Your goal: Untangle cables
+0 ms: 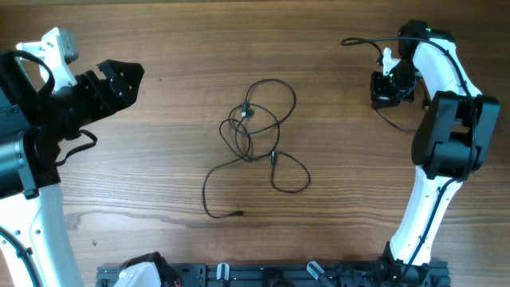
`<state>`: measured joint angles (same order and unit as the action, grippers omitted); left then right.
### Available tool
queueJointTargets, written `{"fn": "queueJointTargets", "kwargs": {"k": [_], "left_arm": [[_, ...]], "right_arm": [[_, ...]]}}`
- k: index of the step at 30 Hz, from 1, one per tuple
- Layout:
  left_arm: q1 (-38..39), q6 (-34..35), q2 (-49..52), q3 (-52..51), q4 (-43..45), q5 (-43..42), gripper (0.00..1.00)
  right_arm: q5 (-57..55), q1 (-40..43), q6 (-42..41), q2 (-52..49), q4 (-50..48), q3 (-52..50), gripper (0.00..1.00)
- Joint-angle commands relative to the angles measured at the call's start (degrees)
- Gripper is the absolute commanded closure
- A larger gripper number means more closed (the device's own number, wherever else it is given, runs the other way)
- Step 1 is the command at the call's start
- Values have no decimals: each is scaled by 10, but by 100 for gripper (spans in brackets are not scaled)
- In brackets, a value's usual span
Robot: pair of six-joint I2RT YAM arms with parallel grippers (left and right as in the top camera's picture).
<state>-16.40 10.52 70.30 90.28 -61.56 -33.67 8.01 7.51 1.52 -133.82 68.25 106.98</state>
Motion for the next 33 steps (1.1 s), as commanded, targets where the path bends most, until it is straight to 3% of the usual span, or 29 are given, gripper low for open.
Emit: {"fn": "queueJointTargets", "kwargs": {"k": [1, 5, 11, 15, 16, 17, 18, 19, 21, 23, 26, 29, 31, 33], "left_arm": [[1, -12, 2, 2, -3, 3, 11], [1, -14, 2, 2, -18, 3, 11], [1, -13, 2, 2, -26, 3, 11], [1, -13, 2, 2, -27, 3, 11], [1, -13, 2, 2, -30, 3, 11], [1, -13, 2, 2, -31, 3, 11], [1, -13, 2, 2, -34, 3, 11], [1, -13, 2, 2, -38, 3, 11], [1, -14, 2, 2, -41, 3, 10], [1, -14, 2, 2, -41, 3, 11], [1, -14, 2, 2, -41, 3, 10], [1, -14, 2, 2, -41, 3, 10], [1, -14, 2, 2, -44, 3, 10], [1, -14, 2, 2, -45, 3, 11]], "right_arm": [[-63, 17, -78, 12, -6, -7, 96], [-73, 107, -160, 12, -24, 1, 96], [-65, 272, -171, 12, -99, 1, 96], [34, 345, -185, 12, -154, 1, 96], [80, 360, -185, 12, -160, 1, 79], [103, 363, -184, 12, -161, 1, 48], [122, 363, -176, 12, -161, 1, 10], [153, 354, -138, 12, -157, 1, 0], [158, 326, -99, 12, -146, 1, 0], [86, 292, -121, 15, -128, 9, 0], [-112, 256, -275, 44, -56, 37, 0], [-197, 248, -417, 108, -7, 40, 0], [-240, 250, -476, 148, 16, 40, 0], [-208, 248, -465, 179, 31, 40, 0]]}}
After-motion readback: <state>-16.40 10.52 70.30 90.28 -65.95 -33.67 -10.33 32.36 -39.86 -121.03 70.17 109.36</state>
